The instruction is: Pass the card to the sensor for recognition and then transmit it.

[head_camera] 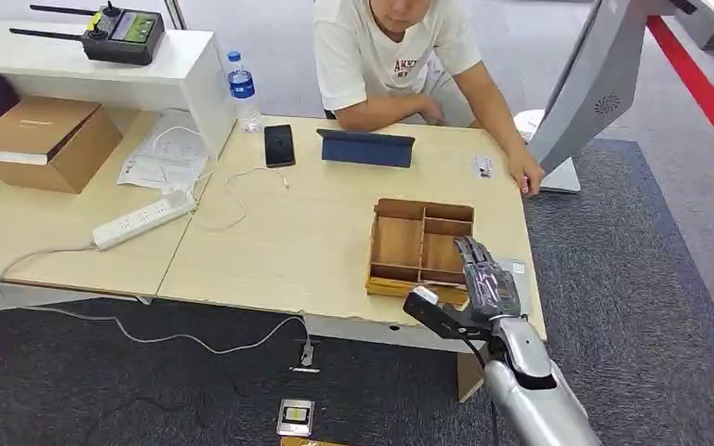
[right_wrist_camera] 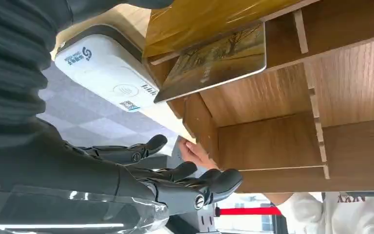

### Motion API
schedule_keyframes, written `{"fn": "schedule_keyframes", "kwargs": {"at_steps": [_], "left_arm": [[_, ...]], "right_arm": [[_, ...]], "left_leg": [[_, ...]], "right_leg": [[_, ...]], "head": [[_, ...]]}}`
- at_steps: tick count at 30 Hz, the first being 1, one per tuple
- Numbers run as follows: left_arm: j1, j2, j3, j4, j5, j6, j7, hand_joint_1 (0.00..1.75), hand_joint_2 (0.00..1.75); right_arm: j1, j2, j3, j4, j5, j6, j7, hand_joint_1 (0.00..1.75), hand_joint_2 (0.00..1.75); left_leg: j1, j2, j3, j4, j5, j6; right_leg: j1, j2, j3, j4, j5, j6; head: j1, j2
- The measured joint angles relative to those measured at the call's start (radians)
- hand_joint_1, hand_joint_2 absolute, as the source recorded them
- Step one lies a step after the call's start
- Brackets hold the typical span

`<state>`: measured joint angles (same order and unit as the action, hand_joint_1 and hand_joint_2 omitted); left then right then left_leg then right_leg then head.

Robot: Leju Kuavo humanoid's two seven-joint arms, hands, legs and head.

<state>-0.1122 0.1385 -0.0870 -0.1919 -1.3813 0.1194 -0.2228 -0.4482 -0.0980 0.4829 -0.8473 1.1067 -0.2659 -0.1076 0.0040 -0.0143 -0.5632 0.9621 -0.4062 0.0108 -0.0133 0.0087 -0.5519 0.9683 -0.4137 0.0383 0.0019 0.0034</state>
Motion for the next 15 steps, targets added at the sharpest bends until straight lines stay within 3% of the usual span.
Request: {"fn": "schedule_keyframes", "kwargs": {"at_steps": [15], "left_arm": [[0.000, 0.000, -0.002, 0.000, -0.008, 0.009, -0.003, 0.00, 0.00]], "right_arm": [[0.000, 0.008, -0.009, 0.000, -0.024, 0.003, -0.015, 0.00, 1.75]], "left_leg": [[0.000, 0.000, 0.000, 0.000, 0.000, 0.000]], "right_leg": [[0.000, 0.000, 0.000, 0.000, 0.000, 0.000]], "head": [[0.000, 0.000]]}}
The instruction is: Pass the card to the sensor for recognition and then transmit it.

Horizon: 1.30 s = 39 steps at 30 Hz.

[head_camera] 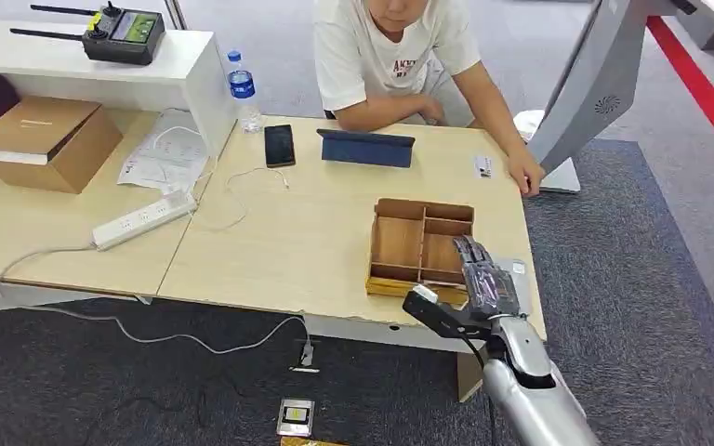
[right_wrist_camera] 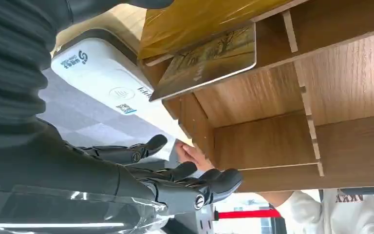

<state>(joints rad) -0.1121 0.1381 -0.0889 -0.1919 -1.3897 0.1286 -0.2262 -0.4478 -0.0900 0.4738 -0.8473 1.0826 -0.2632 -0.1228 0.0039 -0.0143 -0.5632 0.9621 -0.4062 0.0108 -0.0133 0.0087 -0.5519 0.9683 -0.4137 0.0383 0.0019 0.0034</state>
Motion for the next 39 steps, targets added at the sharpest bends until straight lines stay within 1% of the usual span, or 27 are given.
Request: {"fn": "schedule_keyframes", "kwargs": {"at_steps": [9, 10, 11, 12, 13, 15, 16, 17, 19, 20, 21, 23, 25, 27, 30, 31, 32, 39], "left_arm": [[0.000, 0.000, -0.003, 0.000, -0.007, 0.000, -0.001, 0.00, 0.00], [0.000, 0.000, -0.004, 0.000, -0.008, 0.000, -0.001, 0.00, 0.00], [0.000, 0.000, -0.005, 0.000, -0.008, 0.000, -0.001, 0.00, 0.00], [0.000, 0.000, -0.006, 0.000, -0.008, 0.000, -0.001, 0.00, 0.00], [0.000, 0.000, -0.006, 0.000, -0.008, 0.000, -0.001, 0.00, 0.00], [0.000, -0.001, -0.008, 0.000, -0.010, 0.000, -0.002, 0.00, 0.00], [0.000, -0.001, -0.009, 0.000, -0.010, 0.000, -0.002, 0.00, 0.00], [0.000, -0.001, -0.010, 0.000, -0.011, 0.000, -0.002, 0.00, 0.00], [0.000, -0.002, -0.013, 0.000, -0.013, 0.001, -0.002, 0.00, 0.00], [0.000, -0.002, -0.015, 0.000, -0.014, 0.002, -0.002, 0.00, 0.00], [0.000, -0.003, -0.016, 0.000, -0.014, 0.002, -0.002, 0.00, 0.00], [0.000, -0.003, -0.017, 0.000, -0.014, 0.003, -0.002, 0.00, 0.00], [0.000, -0.004, -0.018, 0.000, -0.015, 0.005, -0.002, 0.00, 0.00], [0.000, -0.004, -0.019, 0.000, -0.016, 0.006, -0.002, 0.00, 0.00], [0.000, -0.004, -0.023, 0.000, -0.016, 0.008, -0.002, 0.00, 0.00], [0.000, -0.005, -0.023, 0.000, -0.016, 0.008, -0.002, 0.00, 0.00], [0.000, -0.005, -0.024, 0.000, -0.017, 0.008, -0.003, 0.00, 0.00], [0.000, -0.006, -0.025, 0.000, -0.017, 0.008, -0.002, 0.00, 0.00]], "right_arm": [[0.001, 0.000, 0.000, 0.000, -0.004, 0.009, 0.000, 0.00, 1.75], [0.001, 0.000, 0.000, 0.000, -0.004, 0.011, 0.000, 0.37, 1.75], [0.001, 0.000, 0.000, 0.000, -0.004, 0.012, 0.000, 0.37, 1.75], [0.001, 0.000, 0.000, 0.000, -0.004, 0.013, 0.000, 1.12, 1.75], [0.001, 0.000, 0.000, 0.000, -0.005, 0.015, 0.000, 1.52, 1.75], [0.001, 0.000, -0.001, 0.004, -0.006, 0.021, 0.001, 1.54, 1.75], [0.002, 0.000, -0.001, 0.004, -0.008, 0.024, 0.001, 1.62, 1.75], [0.001, 0.000, -0.001, 0.004, -0.011, 0.026, 0.001, 1.62, 1.75], [0.002, 0.000, -0.002, 0.004, -0.012, 0.033, 0.000, 1.71, 1.75], [0.002, 0.000, -0.002, 0.004, -0.013, 0.033, 0.000, 1.69, 1.75], [0.002, 0.000, -0.005, 0.004, -0.014, 0.035, 0.000, 1.73, 1.75], [0.002, 0.000, -0.008, 0.004, -0.018, 0.035, 0.000, 1.64, 1.75], [0.003, 0.000, -0.010, 0.004, -0.021, 0.035, -0.003, 1.61, 1.75], [0.003, 0.000, -0.012, 0.004, -0.022, 0.035, -0.003, 1.62, 1.75], [0.003, 0.000, -0.016, 0.005, -0.023, 0.035, -0.003, 1.61, 1.75], [0.003, 0.000, -0.016, 0.005, -0.023, 0.035, -0.003, 1.57, 1.75], [0.003, 0.000, -0.016, 0.005, -0.023, 0.036, -0.002, 1.62, 1.75], [0.005, 0.000, -0.018, 0.008, -0.024, 0.038, 0.003, 1.62, 1.75]], "left_leg": [[0.000, 0.000, 0.000, 0.000, 0.000, 0.000], [0.000, 0.000, 0.000, 0.000, 0.000, 0.000], [0.000, 0.000, 0.000, 0.000, 0.000, 0.000], [0.000, 0.000, 0.000, 0.000, 0.000, 0.000], [0.000, 0.000, 0.000, 0.000, 0.000, 0.000], [0.000, 0.000, 0.000, 0.000, 0.000, 0.000], [0.000, 0.000, 0.000, 0.000, 0.000, 0.000], [0.000, 0.000, 0.000, 0.000, 0.000, 0.000], [0.000, 0.000, 0.000, 0.000, 0.000, 0.000], [0.000, 0.000, 0.000, 0.000, 0.000, 0.000], [0.000, 0.000, 0.000, 0.000, 0.000, 0.000], [0.000, 0.000, 0.000, 0.000, 0.000, 0.000], [0.000, 0.000, 0.000, 0.000, 0.000, 0.000], [0.000, 0.000, 0.000, 0.000, 0.000, 0.000], [0.000, 0.000, 0.000, 0.000, 0.000, 0.000], [0.000, 0.000, 0.000, 0.000, 0.000, 0.000], [0.000, 0.000, 0.000, 0.000, 0.000, 0.000], [0.000, 0.000, 0.000, 0.000, 0.000, 0.000]], "right_leg": [[0.000, 0.000, 0.000, 0.000, 0.000, 0.000], [0.000, 0.000, 0.000, 0.000, 0.000, 0.000], [0.000, 0.000, 0.000, 0.000, 0.000, 0.000], [0.000, 0.000, 0.000, 0.000, 0.000, 0.000], [0.000, 0.000, 0.000, 0.000, 0.000, 0.000], [0.000, 0.000, 0.000, 0.000, 0.000, 0.000], [0.000, 0.000, 0.000, 0.000, 0.000, 0.000], [0.000, 0.000, 0.000, 0.000, 0.000, 0.000], [0.000, 0.000, 0.000, 0.000, 0.000, 0.000], [0.000, 0.000, 0.000, 0.000, 0.000, 0.000], [0.000, 0.000, 0.000, 0.000, 0.000, 0.000], [0.000, 0.000, 0.000, 0.000, 0.000, 0.000], [0.000, 0.000, 0.000, 0.000, 0.000, 0.000], [0.000, 0.000, 0.000, 0.000, 0.000, 0.000], [0.000, 0.000, 0.000, 0.000, 0.000, 0.000], [0.000, 0.000, 0.000, 0.000, 0.000, 0.000], [0.000, 0.000, 0.000, 0.000, 0.000, 0.000], [0.000, 0.000, 0.000, 0.000, 0.000, 0.000]], "head": [[0.000, 0.000], [0.000, 0.000], [0.000, 0.000], [0.000, 0.000], [0.000, 0.000], [0.000, 0.000], [0.000, 0.000], [0.000, 0.000], [0.000, 0.000], [0.000, 0.000], [0.000, 0.000], [0.000, 0.000], [0.000, 0.000], [0.000, 0.000], [0.000, 0.000], [0.000, 0.000], [0.000, 0.000], [0.000, 0.000]]}}
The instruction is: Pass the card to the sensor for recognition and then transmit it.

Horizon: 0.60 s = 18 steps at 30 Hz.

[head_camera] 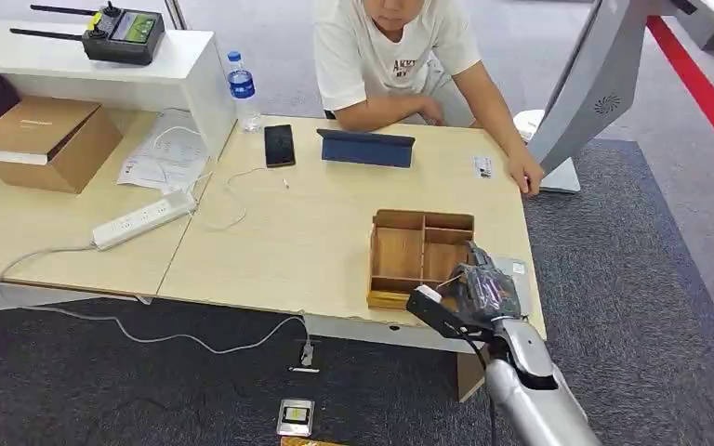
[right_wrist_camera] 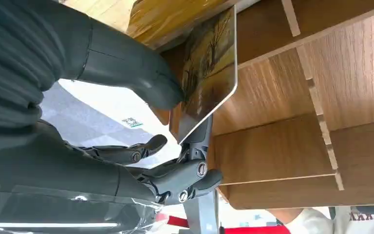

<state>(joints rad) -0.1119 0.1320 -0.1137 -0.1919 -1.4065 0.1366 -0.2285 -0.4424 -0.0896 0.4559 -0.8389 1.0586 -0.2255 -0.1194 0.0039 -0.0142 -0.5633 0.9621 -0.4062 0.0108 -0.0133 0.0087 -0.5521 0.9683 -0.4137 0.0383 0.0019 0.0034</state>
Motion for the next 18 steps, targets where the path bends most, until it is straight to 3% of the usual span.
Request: {"fn": "schedule_keyframes", "kwargs": {"at_steps": [4, 12, 18], "left_arm": [[0.000, -0.001, 0.000, 0.000, 0.003, -0.001, 0.000, 0.00, 0.00], [0.000, -0.001, 0.000, 0.000, 0.009, -0.008, -0.003, 0.00, 0.00], [0.000, -0.001, 0.000, 0.000, 0.011, -0.009, -0.006, 0.00, 0.00]], "right_arm": [[0.000, 0.002, 0.000, 0.003, 0.000, -0.004, 0.000, 1.75, 1.75], [-0.006, 0.008, -0.012, -0.004, -0.052, -0.045, -0.024, 1.75, 1.75], [-0.038, -0.002, -0.061, -0.121, -0.097, -0.030, -0.023, 1.75, 1.75]], "left_leg": [[0.000, 0.000, 0.000, 0.000, 0.000, 0.000], [0.000, 0.000, 0.000, 0.000, 0.000, 0.000], [0.000, 0.000, 0.000, 0.000, 0.000, 0.000]], "right_leg": [[0.000, 0.000, 0.000, 0.000, 0.000, 0.000], [0.000, 0.000, 0.000, 0.000, 0.000, 0.000], [0.000, 0.000, 0.000, 0.000, 0.000, 0.000]], "head": [[0.000, 0.000], [0.000, 0.000], [0.000, 0.000]]}}
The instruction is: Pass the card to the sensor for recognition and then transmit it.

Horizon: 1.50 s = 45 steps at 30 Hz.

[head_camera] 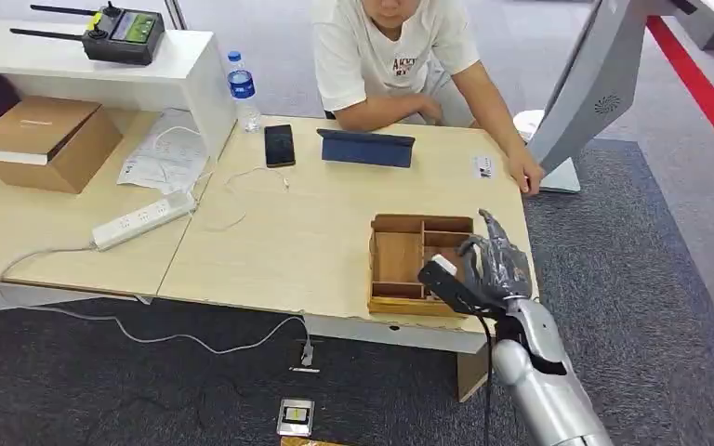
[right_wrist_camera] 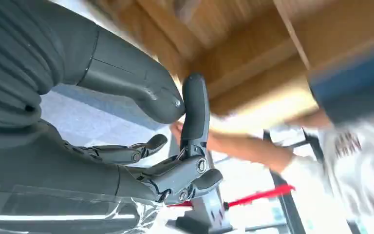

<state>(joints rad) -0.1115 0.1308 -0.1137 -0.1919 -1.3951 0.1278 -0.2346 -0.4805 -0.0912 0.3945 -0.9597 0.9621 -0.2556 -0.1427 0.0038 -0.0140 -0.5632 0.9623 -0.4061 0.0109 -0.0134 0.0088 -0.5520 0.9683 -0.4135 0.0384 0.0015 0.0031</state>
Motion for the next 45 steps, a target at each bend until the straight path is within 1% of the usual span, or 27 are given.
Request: {"fn": "schedule_keyframes", "kwargs": {"at_steps": [4, 7, 12, 13, 14, 15, 19, 23, 26, 31, 38, 43, 45], "left_arm": [[0.001, 0.000, 0.000, 0.000, 0.000, -0.010, -0.003, 0.00, 0.00], [0.002, 0.000, 0.000, 0.000, -0.001, -0.012, -0.010, 0.00, 0.00], [0.002, -0.001, 0.000, 0.000, -0.001, -0.018, -0.012, 0.00, 0.00], [0.002, -0.001, 0.000, 0.000, -0.001, -0.019, -0.013, 0.00, 0.00], [0.002, -0.001, 0.000, 0.000, -0.001, -0.019, -0.013, 0.00, 0.00], [0.002, -0.002, 0.000, 0.000, -0.001, -0.019, -0.016, 0.00, 0.00], [0.002, -0.003, 0.000, 0.000, -0.004, -0.019, -0.020, 0.00, 0.00], [0.001, -0.003, 0.000, 0.000, -0.004, -0.018, -0.024, 0.00, 0.00], [0.001, -0.003, -0.001, 0.000, -0.004, -0.015, -0.027, 0.00, 0.00], [0.002, -0.003, -0.006, 0.000, -0.004, -0.011, -0.027, 0.00, 0.00], [0.001, -0.003, -0.007, 0.000, 0.000, -0.008, -0.021, 0.00, 0.00], [0.001, -0.003, -0.008, 0.000, 0.000, -0.005, -0.020, 0.00, 0.00], [0.001, -0.003, -0.008, 0.000, 0.000, -0.005, -0.019, 0.00, 0.00]], "right_arm": [[-0.042, -0.015, -0.042, -0.095, -0.010, 0.023, 0.013, 1.75, 1.75], [-0.069, -0.026, -0.068, -0.142, -0.018, 0.034, 0.022, 1.75, 1.75], [-0.105, -0.037, -0.105, -0.179, -0.020, 0.031, 0.019, 1.75, 1.75], [-0.109, -0.038, -0.110, -0.179, -0.019, 0.027, 0.014, 1.03, 1.75], [-0.111, -0.038, -0.111, -0.179, -0.018, 0.026, 0.013, 0.58, 1.75], [-0.119, -0.039, -0.115, -0.179, -0.017, 0.025, 0.007, 0.00, 1.75], [-0.127, -0.040, -0.118, -0.174, -0.029, 0.033, -0.004, 0.00, 1.75], [-0.118, -0.040, -0.117, -0.165, -0.111, 0.110, -0.015, 0.00, 1.75], [-0.105, -0.046, -0.117, -0.165, -0.142, 0.156, -0.014, 0.00, 1.75], [-0.073, -0.065, -0.116, -0.165, -0.143, 0.200, -0.010, 0.00, 1.75], [-0.041, -0.075, -0.113, -0.165, -0.138, 0.271, -0.011, 0.00, 1.75], [-0.019, -0.076, -0.105, -0.165, -0.129, 0.380, -0.017, 0.00, 1.75], [-0.010, -0.076, -0.099, -0.165, -0.121, 0.401, -0.019, 0.00, 1.75]], "left_leg": [[0.000, 0.001, 0.000, 0.000, 0.000, 0.000], [0.000, 0.001, 0.000, 0.000, 0.000, 0.000], [0.000, 0.001, 0.000, 0.000, 0.000, 0.000], [0.000, 0.001, 0.000, 0.000, 0.000, 0.000], [0.000, 0.001, 0.000, 0.000, 0.000, 0.000], [0.000, 0.001, 0.000, 0.000, 0.000, 0.000], [0.000, 0.001, 0.000, 0.000, 0.000, 0.000], [0.000, 0.000, 0.000, 0.000, 0.000, 0.000], [0.000, 0.000, 0.000, 0.000, 0.000, 0.000], [0.000, 0.000, 0.000, 0.000, 0.000, 0.000], [0.000, 0.000, 0.000, 0.000, 0.000, 0.000], [0.000, 0.000, 0.000, 0.000, 0.000, 0.000], [0.000, 0.000, 0.000, 0.000, 0.000, 0.000]], "right_leg": [[0.000, 0.000, 0.000, 0.000, 0.000, 0.000], [0.000, 0.000, 0.000, 0.000, 0.000, 0.000], [0.000, 0.000, 0.000, 0.000, 0.000, 0.000], [0.000, 0.000, 0.000, 0.000, 0.000, 0.000], [0.000, 0.000, 0.000, 0.000, 0.000, 0.000], [0.000, 0.000, 0.000, 0.000, 0.000, 0.000], [0.000, 0.000, 0.000, 0.000, 0.000, 0.000], [0.000, 0.000, 0.000, 0.000, 0.000, 0.000], [0.000, 0.000, 0.000, 0.000, 0.000, 0.000], [0.000, 0.000, 0.000, 0.000, 0.000, 0.000], [0.000, 0.000, 0.000, 0.000, 0.000, 0.000], [0.000, 0.000, 0.000, 0.000, 0.000, 0.000], [0.000, 0.000, 0.000, 0.000, 0.000, 0.000]], "head": [[0.000, 0.000], [0.000, 0.000], [0.000, 0.000], [0.000, 0.000], [0.000, 0.000], [0.000, 0.000], [0.000, 0.000], [0.000, 0.000], [0.000, 0.000], [0.000, 0.000], [0.000, 0.000], [0.000, 0.000], [0.000, 0.000]]}}
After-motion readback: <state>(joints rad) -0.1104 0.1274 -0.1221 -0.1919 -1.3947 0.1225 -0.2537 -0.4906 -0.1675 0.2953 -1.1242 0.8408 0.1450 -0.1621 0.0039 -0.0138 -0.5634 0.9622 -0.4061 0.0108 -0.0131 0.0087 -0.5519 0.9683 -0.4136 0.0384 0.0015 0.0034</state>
